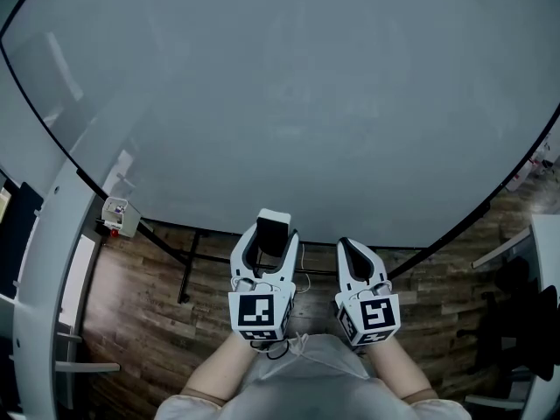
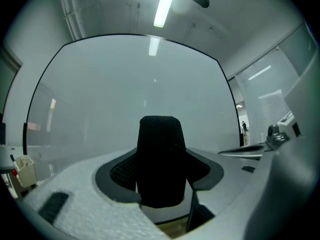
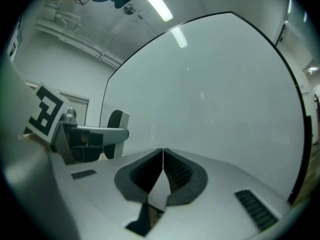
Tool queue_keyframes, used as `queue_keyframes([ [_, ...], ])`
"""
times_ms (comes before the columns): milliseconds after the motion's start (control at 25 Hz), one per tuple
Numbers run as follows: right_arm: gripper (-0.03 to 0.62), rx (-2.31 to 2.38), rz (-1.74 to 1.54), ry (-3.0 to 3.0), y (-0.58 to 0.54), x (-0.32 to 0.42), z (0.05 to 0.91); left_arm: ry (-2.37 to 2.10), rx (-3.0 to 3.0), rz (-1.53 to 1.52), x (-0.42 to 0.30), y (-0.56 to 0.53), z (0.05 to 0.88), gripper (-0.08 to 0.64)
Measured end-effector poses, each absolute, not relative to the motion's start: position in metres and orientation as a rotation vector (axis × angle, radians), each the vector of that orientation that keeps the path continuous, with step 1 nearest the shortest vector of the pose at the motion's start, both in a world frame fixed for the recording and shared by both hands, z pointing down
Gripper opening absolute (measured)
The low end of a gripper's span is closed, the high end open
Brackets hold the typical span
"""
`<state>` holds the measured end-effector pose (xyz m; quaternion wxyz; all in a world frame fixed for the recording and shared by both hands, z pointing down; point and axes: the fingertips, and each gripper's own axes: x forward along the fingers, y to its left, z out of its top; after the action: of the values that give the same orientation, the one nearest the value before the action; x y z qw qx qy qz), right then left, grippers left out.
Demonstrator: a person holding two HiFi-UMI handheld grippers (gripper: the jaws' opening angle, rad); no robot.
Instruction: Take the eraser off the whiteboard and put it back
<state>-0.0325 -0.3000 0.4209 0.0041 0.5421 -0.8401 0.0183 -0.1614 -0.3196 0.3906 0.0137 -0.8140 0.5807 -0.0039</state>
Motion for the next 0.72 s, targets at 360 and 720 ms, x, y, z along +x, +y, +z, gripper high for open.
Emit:
queue_keyframes([
  [360, 0.027, 1.717, 0.061, -2.616, -0.298, -0.031, 0.423, 1.78, -2.597, -0.099, -0.151, -0.305, 0.433, 0.265],
  [720, 0.026, 1.71, 0.062, -2.619, -0.295, -0.031, 0.424, 1.744, -2.611, -0.096, -0.143, -0.304, 0.431, 0.265],
])
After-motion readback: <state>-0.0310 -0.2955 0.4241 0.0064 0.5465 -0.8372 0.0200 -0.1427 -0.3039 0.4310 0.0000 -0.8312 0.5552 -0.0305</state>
